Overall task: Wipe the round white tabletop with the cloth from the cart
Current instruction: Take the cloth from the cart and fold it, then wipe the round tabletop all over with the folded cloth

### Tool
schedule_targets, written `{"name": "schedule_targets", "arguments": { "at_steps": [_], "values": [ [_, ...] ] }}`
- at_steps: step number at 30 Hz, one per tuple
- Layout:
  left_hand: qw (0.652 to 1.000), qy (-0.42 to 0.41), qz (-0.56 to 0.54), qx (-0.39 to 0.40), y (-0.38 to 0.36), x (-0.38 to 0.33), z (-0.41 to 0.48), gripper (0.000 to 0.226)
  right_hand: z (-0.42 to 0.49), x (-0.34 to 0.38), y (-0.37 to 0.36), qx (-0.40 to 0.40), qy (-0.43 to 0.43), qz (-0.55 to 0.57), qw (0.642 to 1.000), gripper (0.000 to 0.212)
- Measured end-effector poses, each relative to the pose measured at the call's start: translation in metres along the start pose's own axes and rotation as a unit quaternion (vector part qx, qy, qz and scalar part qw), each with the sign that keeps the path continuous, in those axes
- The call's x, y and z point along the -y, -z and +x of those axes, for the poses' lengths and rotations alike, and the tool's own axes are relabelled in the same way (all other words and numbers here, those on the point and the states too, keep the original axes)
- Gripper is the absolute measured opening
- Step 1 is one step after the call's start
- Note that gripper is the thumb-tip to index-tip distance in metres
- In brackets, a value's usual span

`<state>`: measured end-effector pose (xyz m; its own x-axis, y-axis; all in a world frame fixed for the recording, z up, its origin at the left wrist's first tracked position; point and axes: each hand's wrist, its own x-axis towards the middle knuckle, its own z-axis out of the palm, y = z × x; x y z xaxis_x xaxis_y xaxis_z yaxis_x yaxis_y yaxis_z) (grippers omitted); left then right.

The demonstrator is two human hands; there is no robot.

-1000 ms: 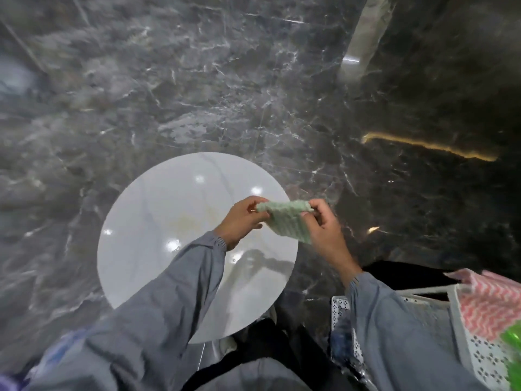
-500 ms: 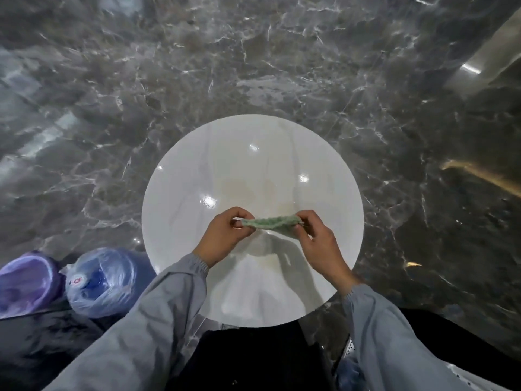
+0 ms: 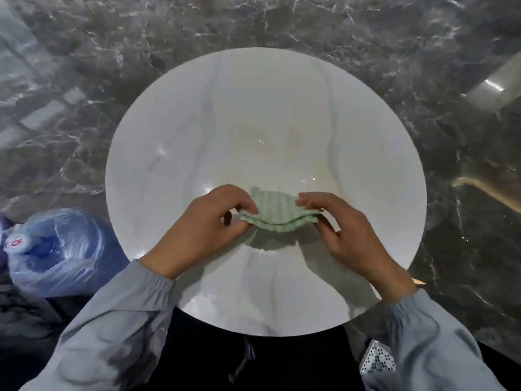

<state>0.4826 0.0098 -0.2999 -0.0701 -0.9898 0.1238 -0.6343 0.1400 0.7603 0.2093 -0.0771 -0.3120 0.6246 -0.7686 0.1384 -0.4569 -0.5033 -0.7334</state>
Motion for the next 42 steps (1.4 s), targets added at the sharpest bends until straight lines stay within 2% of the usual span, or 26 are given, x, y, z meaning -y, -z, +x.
{"name": "schedule_targets", "arguments": {
  "at_steps": [4,7,9,14,18,20,22,26,30,35,38,42],
  "values": [
    [0.996,-0.048,0.065,0.025,-0.018,0.007,-0.034,0.013,-0.029,-0.017,-0.012,0.056,0.063,-0.052,0.995,0.032],
    [0.988,-0.078,0.129,0.025,-0.035,0.010,-0.059,0.023,-0.046,-0.022,-0.020,0.095,0.112,-0.101,0.984,0.018],
    [0.983,-0.088,0.161,0.022,-0.046,0.007,-0.075,0.024,-0.058,-0.020,-0.025,0.105,0.130,-0.141,0.976,0.017],
    [0.969,-0.116,0.220,0.005,-0.067,-0.005,-0.110,0.020,-0.091,-0.004,-0.030,0.100,0.082,-0.169,0.977,0.029],
    [0.976,-0.062,0.210,0.010,-0.070,0.005,-0.127,0.026,-0.090,0.007,-0.057,0.047,0.038,-0.172,0.983,0.032],
    [0.982,-0.020,0.188,-0.027,-0.071,0.012,-0.124,0.033,-0.074,0.010,-0.073,0.048,0.018,-0.176,0.983,0.045],
    [0.972,0.014,0.197,-0.131,-0.052,0.010,-0.151,0.035,-0.067,0.046,-0.098,0.075,0.037,-0.213,0.974,0.059],
    [0.956,0.079,0.142,-0.244,-0.056,0.032,-0.140,0.026,-0.054,0.040,-0.123,0.111,-0.058,-0.296,0.947,0.064],
    [0.932,0.088,0.099,-0.338,-0.061,0.037,-0.141,0.020,-0.070,0.049,-0.138,0.121,-0.038,-0.312,0.942,0.066],
    [0.926,0.033,0.145,-0.348,-0.074,0.038,-0.124,0.020,-0.084,0.046,-0.127,0.130,0.000,-0.303,0.944,0.066],
    [0.930,0.032,0.154,-0.333,-0.079,0.037,-0.117,0.019,-0.082,0.016,-0.097,0.115,-0.044,-0.302,0.945,0.065],
    [0.925,0.054,0.167,-0.336,-0.086,0.033,-0.113,0.019,-0.075,-0.021,-0.054,0.074,-0.143,-0.315,0.935,0.064]
  ]
}}
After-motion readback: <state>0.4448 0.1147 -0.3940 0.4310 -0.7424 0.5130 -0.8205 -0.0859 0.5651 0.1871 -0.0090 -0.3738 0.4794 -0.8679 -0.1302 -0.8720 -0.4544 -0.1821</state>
